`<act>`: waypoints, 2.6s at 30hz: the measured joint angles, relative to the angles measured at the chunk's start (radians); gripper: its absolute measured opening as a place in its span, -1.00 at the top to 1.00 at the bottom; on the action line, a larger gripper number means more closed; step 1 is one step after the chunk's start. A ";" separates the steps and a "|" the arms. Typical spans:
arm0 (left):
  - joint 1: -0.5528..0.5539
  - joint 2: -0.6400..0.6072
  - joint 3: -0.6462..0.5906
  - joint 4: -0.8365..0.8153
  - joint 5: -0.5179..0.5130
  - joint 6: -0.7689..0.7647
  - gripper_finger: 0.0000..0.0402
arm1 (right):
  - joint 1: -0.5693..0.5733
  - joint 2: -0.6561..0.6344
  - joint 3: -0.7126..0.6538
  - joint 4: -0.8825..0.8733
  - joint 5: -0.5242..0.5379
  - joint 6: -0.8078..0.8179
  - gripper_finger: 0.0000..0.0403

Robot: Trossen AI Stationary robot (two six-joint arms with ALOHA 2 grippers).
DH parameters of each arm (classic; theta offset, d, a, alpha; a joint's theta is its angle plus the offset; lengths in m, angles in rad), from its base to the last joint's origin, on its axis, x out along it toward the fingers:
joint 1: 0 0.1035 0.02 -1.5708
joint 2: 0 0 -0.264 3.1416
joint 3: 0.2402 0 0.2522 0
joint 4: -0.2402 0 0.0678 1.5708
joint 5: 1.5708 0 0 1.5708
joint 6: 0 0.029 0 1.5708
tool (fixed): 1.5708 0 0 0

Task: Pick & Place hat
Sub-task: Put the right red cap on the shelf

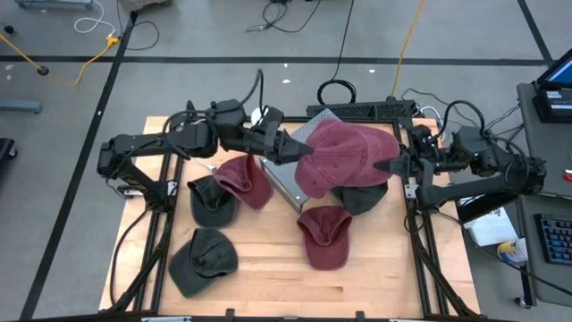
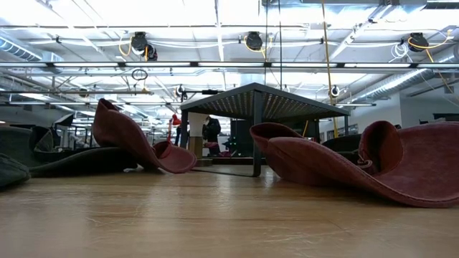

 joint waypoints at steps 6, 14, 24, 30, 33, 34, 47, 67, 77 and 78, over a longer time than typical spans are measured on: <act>0.000 0.000 0.000 0.025 -0.046 0.022 0.77 | 0.000 -0.004 0.000 -0.001 0.025 -0.023 0.94; 0.010 0.000 0.000 0.094 -0.047 0.043 0.85 | 0.000 -0.002 0.000 -0.019 0.062 -0.075 0.80; 0.067 -0.003 0.000 0.243 -0.026 0.041 0.91 | 0.000 0.001 0.001 -0.254 0.201 -0.167 0.16; 0.095 -0.003 0.000 0.220 -0.137 0.082 0.91 | 0.000 0.001 0.001 -0.221 0.282 -0.253 0.09; 0.099 -0.003 0.000 0.197 -0.245 0.122 0.91 | 0.000 0.001 0.001 -0.158 0.314 -0.302 0.11; 0.100 -0.003 0.000 0.192 -0.279 0.131 0.91 | 0.000 0.001 0.001 -0.133 0.314 -0.322 0.12; 0.093 0.082 0.000 0.258 -0.650 0.171 0.91 | 0.000 0.003 0.001 0.305 0.313 -0.519 0.12; 0.092 0.416 0.196 0.383 -0.747 0.136 0.91 | 0.000 0.004 0.000 0.382 0.314 -0.784 0.15; 0.081 0.446 0.205 0.377 -0.690 0.298 0.91 | 0.000 0.004 0.000 0.371 0.313 -0.799 0.15; 0.080 0.444 0.205 0.374 -0.681 0.320 0.91 | 0.000 0.004 0.000 0.371 0.314 -0.807 0.15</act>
